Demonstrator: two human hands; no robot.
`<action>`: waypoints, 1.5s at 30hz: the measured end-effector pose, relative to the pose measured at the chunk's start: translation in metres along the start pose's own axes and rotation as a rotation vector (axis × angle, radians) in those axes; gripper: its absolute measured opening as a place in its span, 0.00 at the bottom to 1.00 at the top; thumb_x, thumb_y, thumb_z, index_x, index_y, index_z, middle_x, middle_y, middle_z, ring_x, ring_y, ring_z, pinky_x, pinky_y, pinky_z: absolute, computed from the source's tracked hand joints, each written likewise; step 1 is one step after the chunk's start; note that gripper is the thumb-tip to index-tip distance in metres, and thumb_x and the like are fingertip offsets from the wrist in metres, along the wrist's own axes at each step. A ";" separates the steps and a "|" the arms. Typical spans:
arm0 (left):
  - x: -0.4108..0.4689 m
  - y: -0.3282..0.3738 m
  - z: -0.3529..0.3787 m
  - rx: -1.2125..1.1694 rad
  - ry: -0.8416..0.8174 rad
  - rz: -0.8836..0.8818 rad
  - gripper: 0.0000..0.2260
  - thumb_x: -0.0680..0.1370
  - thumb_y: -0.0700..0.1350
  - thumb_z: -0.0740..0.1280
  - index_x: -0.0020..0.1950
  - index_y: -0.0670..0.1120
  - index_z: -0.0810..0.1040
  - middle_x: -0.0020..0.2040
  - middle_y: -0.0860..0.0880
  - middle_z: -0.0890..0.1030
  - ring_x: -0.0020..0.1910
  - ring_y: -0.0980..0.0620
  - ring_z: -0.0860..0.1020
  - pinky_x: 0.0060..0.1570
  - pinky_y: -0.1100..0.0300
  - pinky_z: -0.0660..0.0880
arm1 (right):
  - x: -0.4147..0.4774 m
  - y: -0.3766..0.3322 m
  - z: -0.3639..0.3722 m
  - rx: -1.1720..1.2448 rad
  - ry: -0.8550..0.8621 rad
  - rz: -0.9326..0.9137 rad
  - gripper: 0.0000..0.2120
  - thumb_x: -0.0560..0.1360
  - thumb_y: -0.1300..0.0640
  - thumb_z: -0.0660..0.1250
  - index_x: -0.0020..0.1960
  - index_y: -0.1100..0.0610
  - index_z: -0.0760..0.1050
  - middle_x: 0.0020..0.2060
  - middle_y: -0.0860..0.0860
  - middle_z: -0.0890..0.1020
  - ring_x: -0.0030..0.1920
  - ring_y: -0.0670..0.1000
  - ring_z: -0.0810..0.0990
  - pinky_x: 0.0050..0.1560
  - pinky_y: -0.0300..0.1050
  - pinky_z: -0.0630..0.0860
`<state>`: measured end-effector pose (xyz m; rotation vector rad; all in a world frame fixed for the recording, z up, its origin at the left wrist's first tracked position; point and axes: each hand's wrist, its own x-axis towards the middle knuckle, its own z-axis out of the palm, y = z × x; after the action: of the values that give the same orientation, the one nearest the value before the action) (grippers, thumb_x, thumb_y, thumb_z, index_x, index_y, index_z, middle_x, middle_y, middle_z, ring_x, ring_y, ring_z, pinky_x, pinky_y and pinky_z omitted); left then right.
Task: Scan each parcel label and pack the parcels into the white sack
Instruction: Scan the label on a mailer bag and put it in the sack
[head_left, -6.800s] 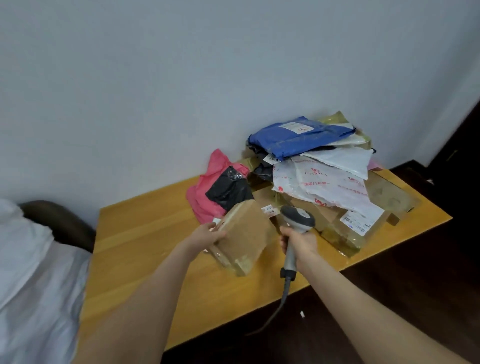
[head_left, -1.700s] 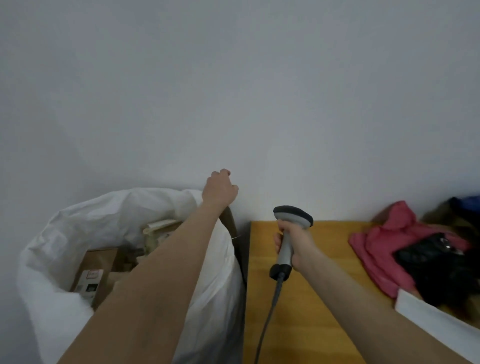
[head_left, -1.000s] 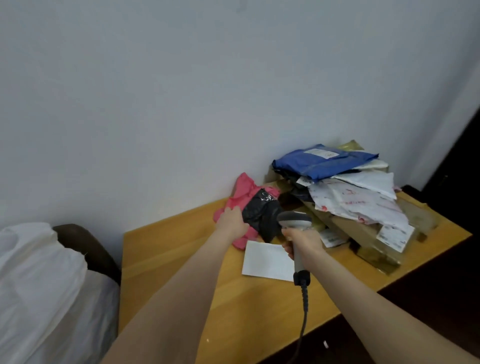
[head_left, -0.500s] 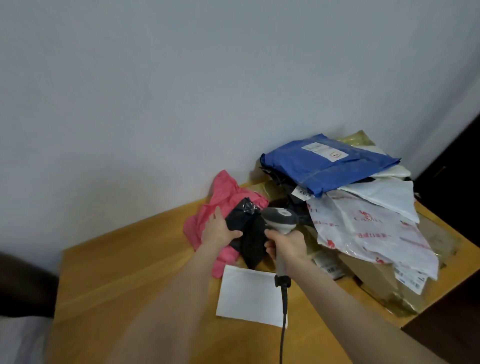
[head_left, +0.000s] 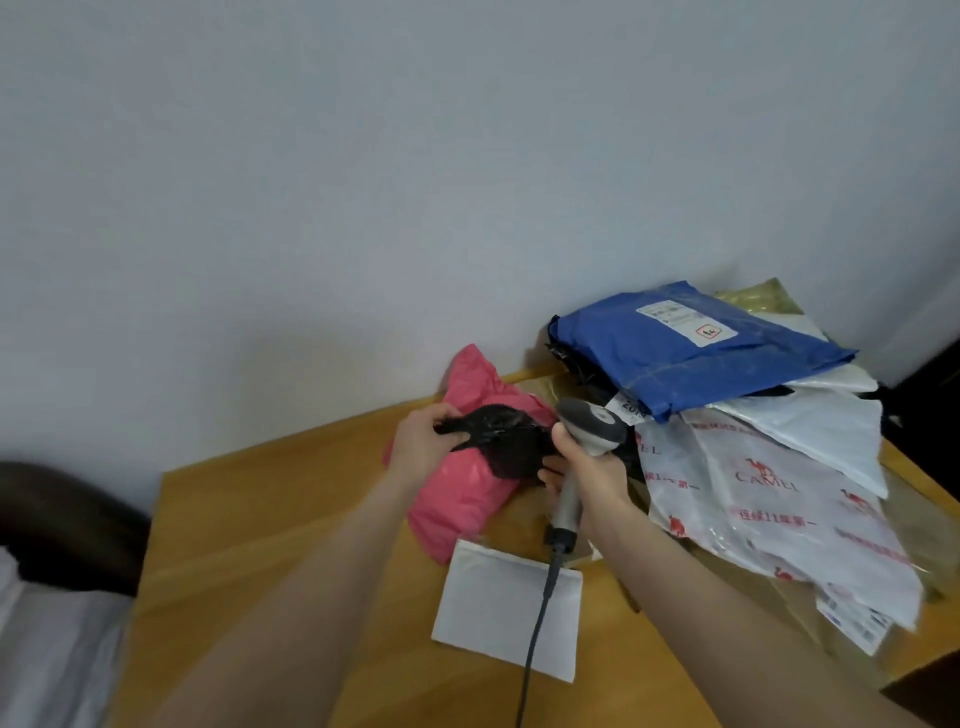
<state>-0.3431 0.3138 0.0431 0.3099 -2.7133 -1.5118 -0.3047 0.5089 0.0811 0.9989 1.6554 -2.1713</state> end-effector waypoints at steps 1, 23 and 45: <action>-0.007 0.010 -0.009 -0.068 0.022 0.055 0.17 0.66 0.29 0.71 0.34 0.52 0.79 0.36 0.57 0.81 0.40 0.56 0.78 0.45 0.61 0.71 | -0.004 -0.004 0.001 0.025 -0.011 -0.010 0.18 0.71 0.53 0.75 0.55 0.62 0.76 0.45 0.62 0.83 0.43 0.59 0.84 0.48 0.51 0.82; -0.161 0.071 -0.064 -0.239 0.035 -0.268 0.10 0.71 0.44 0.75 0.51 0.43 0.82 0.47 0.46 0.85 0.47 0.48 0.84 0.50 0.50 0.80 | -0.105 0.003 -0.034 -0.374 -0.250 -0.373 0.19 0.69 0.70 0.72 0.59 0.61 0.75 0.49 0.55 0.81 0.50 0.55 0.80 0.51 0.50 0.78; -0.162 0.008 -0.088 -0.440 0.322 -0.422 0.05 0.75 0.40 0.70 0.43 0.49 0.81 0.39 0.48 0.84 0.39 0.44 0.83 0.45 0.47 0.81 | -0.178 0.058 -0.025 -0.324 -0.367 -0.248 0.05 0.71 0.68 0.69 0.37 0.64 0.77 0.23 0.56 0.77 0.20 0.48 0.73 0.23 0.38 0.70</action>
<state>-0.1761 0.2736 0.1095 1.0470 -2.0829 -1.8977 -0.1307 0.4746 0.1474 0.2997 1.9331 -1.9790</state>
